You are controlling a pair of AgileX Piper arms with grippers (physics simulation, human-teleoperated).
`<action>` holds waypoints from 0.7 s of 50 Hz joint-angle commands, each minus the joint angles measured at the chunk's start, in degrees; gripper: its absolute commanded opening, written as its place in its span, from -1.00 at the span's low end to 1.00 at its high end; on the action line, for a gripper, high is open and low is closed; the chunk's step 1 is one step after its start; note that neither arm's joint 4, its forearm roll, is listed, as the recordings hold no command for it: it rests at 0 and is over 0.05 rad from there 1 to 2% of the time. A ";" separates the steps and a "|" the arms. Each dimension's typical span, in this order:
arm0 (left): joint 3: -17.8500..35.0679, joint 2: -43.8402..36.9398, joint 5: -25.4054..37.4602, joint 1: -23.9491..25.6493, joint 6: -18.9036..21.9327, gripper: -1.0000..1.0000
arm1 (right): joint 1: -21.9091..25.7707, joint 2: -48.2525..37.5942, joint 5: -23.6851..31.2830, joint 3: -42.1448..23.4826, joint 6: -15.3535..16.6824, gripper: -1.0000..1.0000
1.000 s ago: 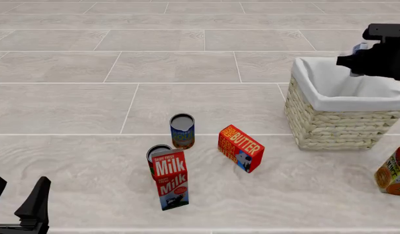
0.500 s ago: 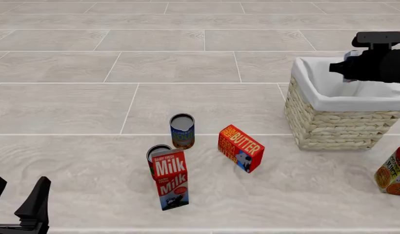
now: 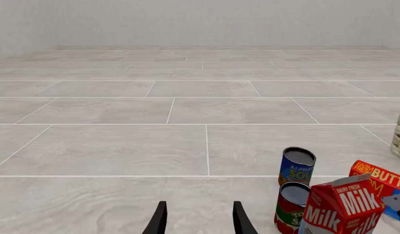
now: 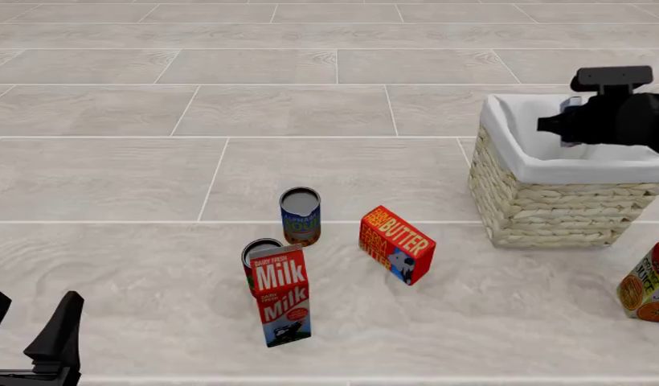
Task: Pick the cream cheese and place it in the basket.
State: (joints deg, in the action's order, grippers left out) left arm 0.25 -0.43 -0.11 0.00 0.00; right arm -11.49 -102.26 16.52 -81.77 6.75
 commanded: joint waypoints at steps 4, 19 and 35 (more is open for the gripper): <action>0.00 0.00 0.00 0.00 0.00 1.00 | -0.58 -0.17 -0.31 -0.11 -0.32 -1.00; 0.00 0.00 0.00 0.00 0.00 1.00 | -0.78 0.28 0.16 0.16 0.49 1.00; 0.00 0.00 0.00 0.00 0.00 1.00 | -0.34 1.21 0.52 1.44 1.33 1.00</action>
State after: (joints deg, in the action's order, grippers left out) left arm 0.25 -0.43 -0.11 0.00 0.00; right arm -12.11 -101.65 16.90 -81.08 7.58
